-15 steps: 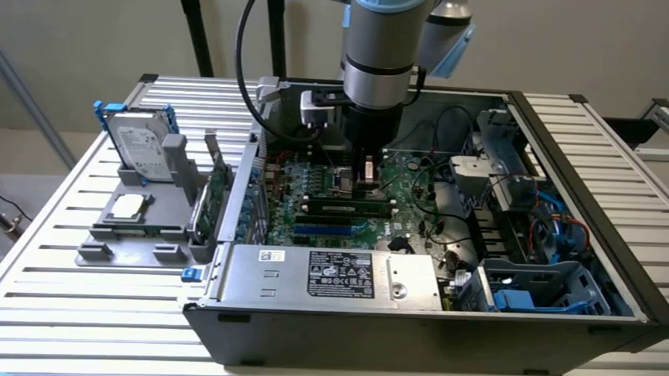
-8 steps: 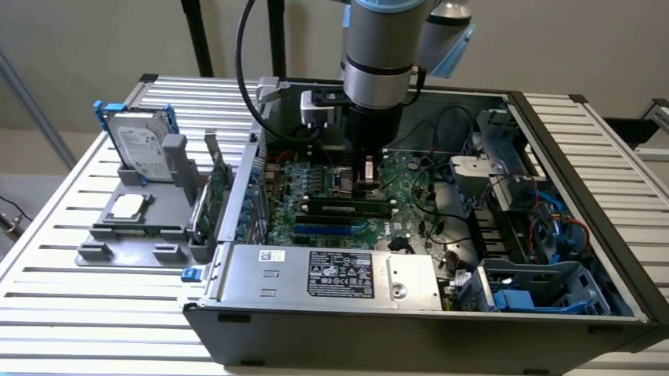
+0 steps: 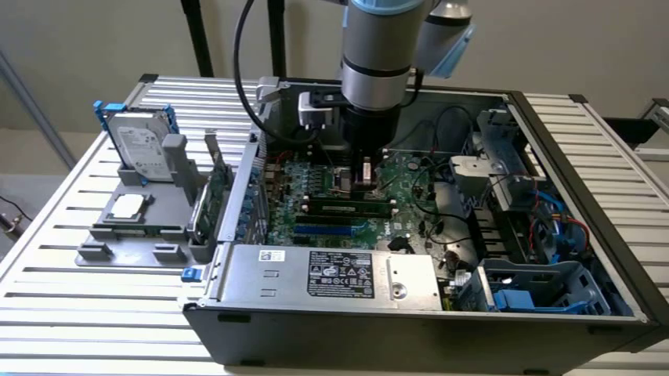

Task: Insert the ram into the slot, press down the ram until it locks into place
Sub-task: 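Press down the ram until it locks into place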

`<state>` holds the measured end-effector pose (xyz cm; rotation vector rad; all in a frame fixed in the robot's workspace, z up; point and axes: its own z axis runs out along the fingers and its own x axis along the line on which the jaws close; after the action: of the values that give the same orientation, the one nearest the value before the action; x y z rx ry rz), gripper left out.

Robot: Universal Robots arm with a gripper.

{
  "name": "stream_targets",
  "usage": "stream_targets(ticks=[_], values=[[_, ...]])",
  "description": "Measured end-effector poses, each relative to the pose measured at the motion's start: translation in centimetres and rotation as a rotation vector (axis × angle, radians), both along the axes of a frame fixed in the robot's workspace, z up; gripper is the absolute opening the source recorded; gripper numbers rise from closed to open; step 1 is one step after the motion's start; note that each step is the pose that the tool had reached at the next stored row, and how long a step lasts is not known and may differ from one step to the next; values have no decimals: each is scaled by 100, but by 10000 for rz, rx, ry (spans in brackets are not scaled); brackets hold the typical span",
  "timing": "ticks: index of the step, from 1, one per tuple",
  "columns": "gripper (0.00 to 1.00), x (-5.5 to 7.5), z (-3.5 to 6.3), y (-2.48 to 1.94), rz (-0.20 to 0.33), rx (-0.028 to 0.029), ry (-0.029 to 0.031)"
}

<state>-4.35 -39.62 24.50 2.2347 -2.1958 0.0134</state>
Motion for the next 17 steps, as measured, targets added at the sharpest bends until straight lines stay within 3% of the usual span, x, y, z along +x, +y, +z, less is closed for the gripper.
stream_targets(ticks=[17], values=[[11, -23, -147, 2, 1, -8, 3]])
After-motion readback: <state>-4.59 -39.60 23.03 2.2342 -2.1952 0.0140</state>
